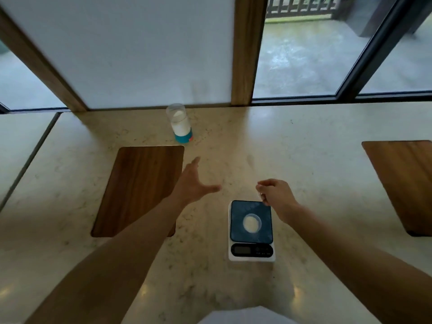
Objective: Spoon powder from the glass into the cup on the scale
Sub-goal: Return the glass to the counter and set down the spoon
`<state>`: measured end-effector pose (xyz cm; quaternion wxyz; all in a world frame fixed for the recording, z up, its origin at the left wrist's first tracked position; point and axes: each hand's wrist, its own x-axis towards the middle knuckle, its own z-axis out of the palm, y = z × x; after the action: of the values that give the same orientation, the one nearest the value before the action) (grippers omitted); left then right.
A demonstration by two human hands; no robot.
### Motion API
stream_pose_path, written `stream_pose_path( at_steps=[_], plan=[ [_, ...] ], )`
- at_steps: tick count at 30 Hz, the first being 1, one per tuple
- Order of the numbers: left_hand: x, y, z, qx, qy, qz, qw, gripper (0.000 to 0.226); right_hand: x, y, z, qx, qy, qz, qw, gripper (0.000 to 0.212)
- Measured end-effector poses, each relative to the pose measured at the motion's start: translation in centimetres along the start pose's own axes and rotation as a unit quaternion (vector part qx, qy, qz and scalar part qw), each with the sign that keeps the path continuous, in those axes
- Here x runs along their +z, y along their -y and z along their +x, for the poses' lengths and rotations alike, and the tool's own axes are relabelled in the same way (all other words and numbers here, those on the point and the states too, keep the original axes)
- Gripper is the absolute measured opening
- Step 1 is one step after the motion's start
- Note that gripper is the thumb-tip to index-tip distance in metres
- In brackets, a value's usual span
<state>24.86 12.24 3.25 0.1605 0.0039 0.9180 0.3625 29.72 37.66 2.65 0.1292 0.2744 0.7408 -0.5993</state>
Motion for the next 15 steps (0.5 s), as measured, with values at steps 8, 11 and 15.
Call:
stream_pose_path(
  at_steps=[8, 11, 15],
  plan=[
    [4.4, -0.1, -3.8, 0.005, 0.025, 0.030, 0.999, 0.128, -4.3, -7.2, -3.3, 0.024, -0.047, -0.039, 0.998, 0.004],
    [5.8, 0.4, -5.1, -0.006, 0.030, 0.038, 0.999, 0.129, -5.3, -9.4, -4.5, 0.038, -0.051, -0.043, 0.997, 0.003],
    [7.6, 1.2, -7.0, -0.023, 0.047, 0.047, 0.998, 0.129, -5.9, -11.3, -5.9, 0.056, -0.046, -0.062, 0.995, 0.005]
  ],
)
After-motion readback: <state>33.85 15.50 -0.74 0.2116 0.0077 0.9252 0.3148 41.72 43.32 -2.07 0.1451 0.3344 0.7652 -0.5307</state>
